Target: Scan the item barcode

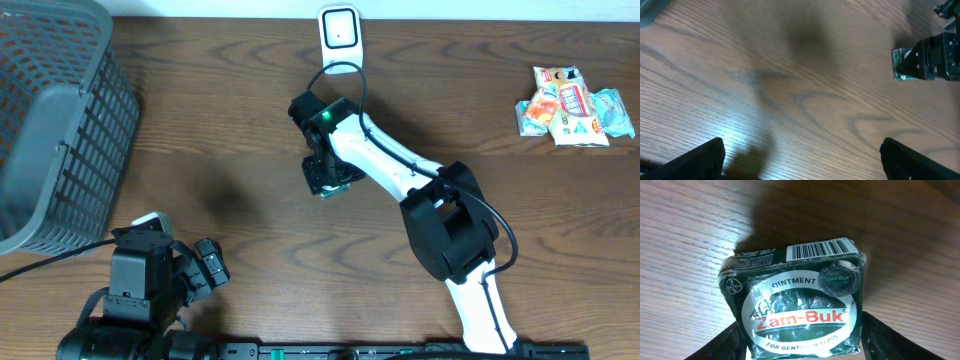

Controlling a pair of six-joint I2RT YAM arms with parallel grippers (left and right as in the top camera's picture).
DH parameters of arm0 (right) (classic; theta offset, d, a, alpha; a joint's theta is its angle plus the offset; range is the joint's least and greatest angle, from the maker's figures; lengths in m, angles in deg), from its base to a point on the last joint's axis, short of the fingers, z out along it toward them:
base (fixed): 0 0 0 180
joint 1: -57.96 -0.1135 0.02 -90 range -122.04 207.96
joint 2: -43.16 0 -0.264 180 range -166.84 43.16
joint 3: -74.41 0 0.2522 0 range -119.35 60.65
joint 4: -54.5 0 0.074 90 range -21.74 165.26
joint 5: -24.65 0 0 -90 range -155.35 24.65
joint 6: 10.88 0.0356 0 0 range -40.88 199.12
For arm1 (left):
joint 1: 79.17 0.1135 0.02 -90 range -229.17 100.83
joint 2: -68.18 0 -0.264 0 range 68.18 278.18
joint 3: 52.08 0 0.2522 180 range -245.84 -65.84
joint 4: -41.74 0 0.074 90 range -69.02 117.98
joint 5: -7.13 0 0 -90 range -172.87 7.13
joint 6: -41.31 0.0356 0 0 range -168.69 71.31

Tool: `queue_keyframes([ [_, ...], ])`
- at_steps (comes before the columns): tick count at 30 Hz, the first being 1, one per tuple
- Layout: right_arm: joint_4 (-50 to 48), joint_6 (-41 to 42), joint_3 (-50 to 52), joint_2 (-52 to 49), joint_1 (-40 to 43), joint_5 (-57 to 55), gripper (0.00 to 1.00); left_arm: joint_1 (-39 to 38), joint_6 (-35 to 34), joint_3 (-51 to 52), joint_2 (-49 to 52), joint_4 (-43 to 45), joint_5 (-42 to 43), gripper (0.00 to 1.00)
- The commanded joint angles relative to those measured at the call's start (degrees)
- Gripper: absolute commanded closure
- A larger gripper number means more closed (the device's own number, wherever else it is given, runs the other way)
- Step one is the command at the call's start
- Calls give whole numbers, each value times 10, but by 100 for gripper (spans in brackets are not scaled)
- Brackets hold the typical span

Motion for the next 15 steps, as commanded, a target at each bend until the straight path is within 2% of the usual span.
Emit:
queue_keyframes([
  [1,13,-15,-23,-5,2,-23,35,1,1,1,-2,-2,-5,2],
  [5,52,-24,-44,-5,2,-23,33,1,1,1,-2,-2,-5,2],
  [15,66,-30,-45,-5,2,-41,31,1,1,1,-2,-2,-5,2],
])
